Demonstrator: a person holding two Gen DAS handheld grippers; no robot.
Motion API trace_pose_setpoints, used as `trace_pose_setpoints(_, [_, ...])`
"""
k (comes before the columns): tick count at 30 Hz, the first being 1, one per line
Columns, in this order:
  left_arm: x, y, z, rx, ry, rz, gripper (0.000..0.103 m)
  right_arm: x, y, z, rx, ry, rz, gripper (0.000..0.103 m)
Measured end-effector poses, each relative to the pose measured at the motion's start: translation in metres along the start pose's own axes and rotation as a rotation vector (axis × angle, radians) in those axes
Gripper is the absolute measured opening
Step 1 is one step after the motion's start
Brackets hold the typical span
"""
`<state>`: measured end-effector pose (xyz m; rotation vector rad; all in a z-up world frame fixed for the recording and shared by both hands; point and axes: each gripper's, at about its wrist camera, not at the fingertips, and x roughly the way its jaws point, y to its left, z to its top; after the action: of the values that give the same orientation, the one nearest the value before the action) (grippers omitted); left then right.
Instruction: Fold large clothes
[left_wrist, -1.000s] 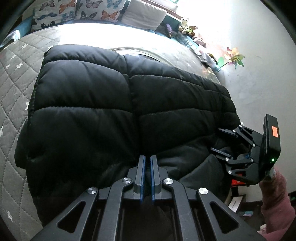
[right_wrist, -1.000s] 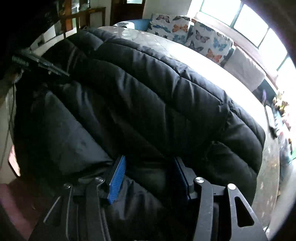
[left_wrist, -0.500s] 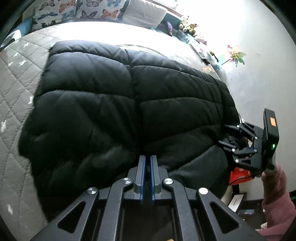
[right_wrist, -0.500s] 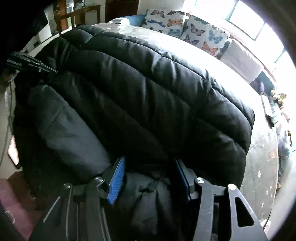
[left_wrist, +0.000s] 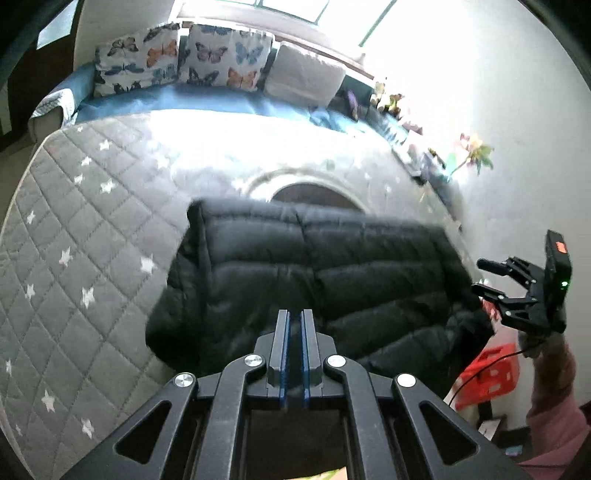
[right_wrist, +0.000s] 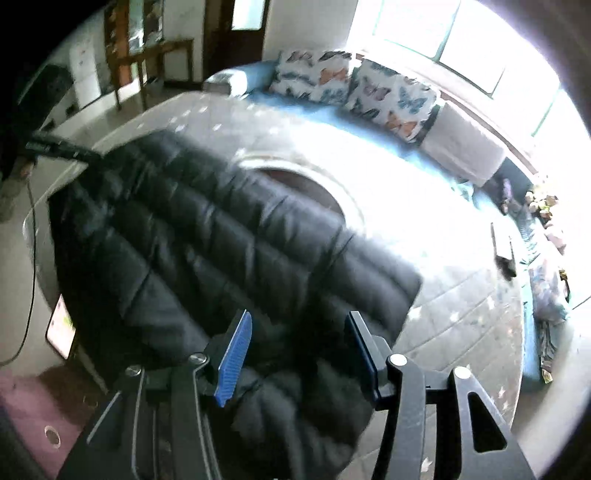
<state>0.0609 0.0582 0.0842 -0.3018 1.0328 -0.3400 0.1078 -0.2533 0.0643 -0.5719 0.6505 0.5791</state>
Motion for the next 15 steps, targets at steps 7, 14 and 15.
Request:
trace_pose_setpoints(7, [0.050,0.028,-0.003,-0.065,0.083,-0.002,0.006,0.061,-0.007,-0.012,0.048,0.107,-0.054,0.057])
trace_pose_setpoints(14, [0.070,0.054,-0.018,-0.123,0.072,-0.074,0.005,0.074,-0.006,-0.038,0.064,0.083,-0.055,0.059])
trace_pose_setpoints(15, [0.070,0.056,-0.019,-0.128,0.070,-0.085,0.005,0.073,-0.007,-0.038,0.069,0.081,-0.048,0.059])
